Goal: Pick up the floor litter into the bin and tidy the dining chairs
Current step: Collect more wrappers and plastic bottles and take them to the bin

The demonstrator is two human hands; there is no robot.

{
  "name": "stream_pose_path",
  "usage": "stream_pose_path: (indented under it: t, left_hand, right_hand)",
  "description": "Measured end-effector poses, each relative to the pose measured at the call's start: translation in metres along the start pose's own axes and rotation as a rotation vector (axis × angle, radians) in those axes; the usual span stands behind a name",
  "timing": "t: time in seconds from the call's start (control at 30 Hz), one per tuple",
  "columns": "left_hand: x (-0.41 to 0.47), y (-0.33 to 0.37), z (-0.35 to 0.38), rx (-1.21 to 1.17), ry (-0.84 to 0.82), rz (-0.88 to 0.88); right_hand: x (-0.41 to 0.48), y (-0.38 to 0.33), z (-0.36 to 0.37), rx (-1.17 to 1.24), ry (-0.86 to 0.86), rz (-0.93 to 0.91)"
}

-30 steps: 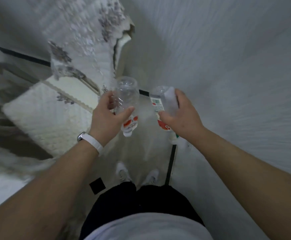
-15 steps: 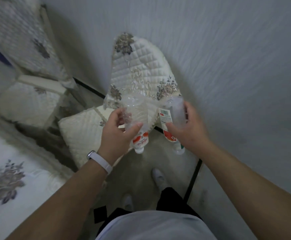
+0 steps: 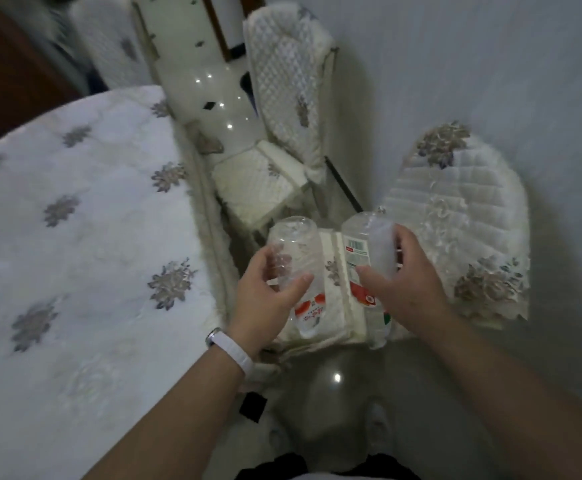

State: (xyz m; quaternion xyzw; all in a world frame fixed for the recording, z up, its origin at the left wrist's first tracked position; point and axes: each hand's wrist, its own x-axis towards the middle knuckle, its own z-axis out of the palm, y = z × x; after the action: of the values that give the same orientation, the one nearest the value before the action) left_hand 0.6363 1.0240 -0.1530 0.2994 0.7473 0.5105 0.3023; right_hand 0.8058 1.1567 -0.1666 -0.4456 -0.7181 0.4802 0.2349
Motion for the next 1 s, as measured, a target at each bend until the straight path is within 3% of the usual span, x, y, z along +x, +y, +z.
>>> stream_pose_path:
  t: [0.2, 0.37, 0.8, 1.0]
  left_hand:
    - [-0.041, -0.009, -0.087, -0.042, 0.326, -0.018]
    - [-0.105, -0.049, -0.188, -0.112, 0.605, -0.071]
    - [-0.320, -0.155, -0.424, -0.338, 1.007, -0.124]
    - [-0.406, -0.185, -0.490, -0.284, 1.144, -0.145]
  right_hand:
    - [0.012, -0.058, 0.076, -0.044, -0.272, -0.166]
    - [-0.030, -0.126, 0.167, -0.119, -0.497, -0.359]
    - [-0.229, -0.252, 0.418, -0.215, -0.896, -0.646]
    - [-0.310, -0.285, 0.502, -0.189, -1.030, -0.750]
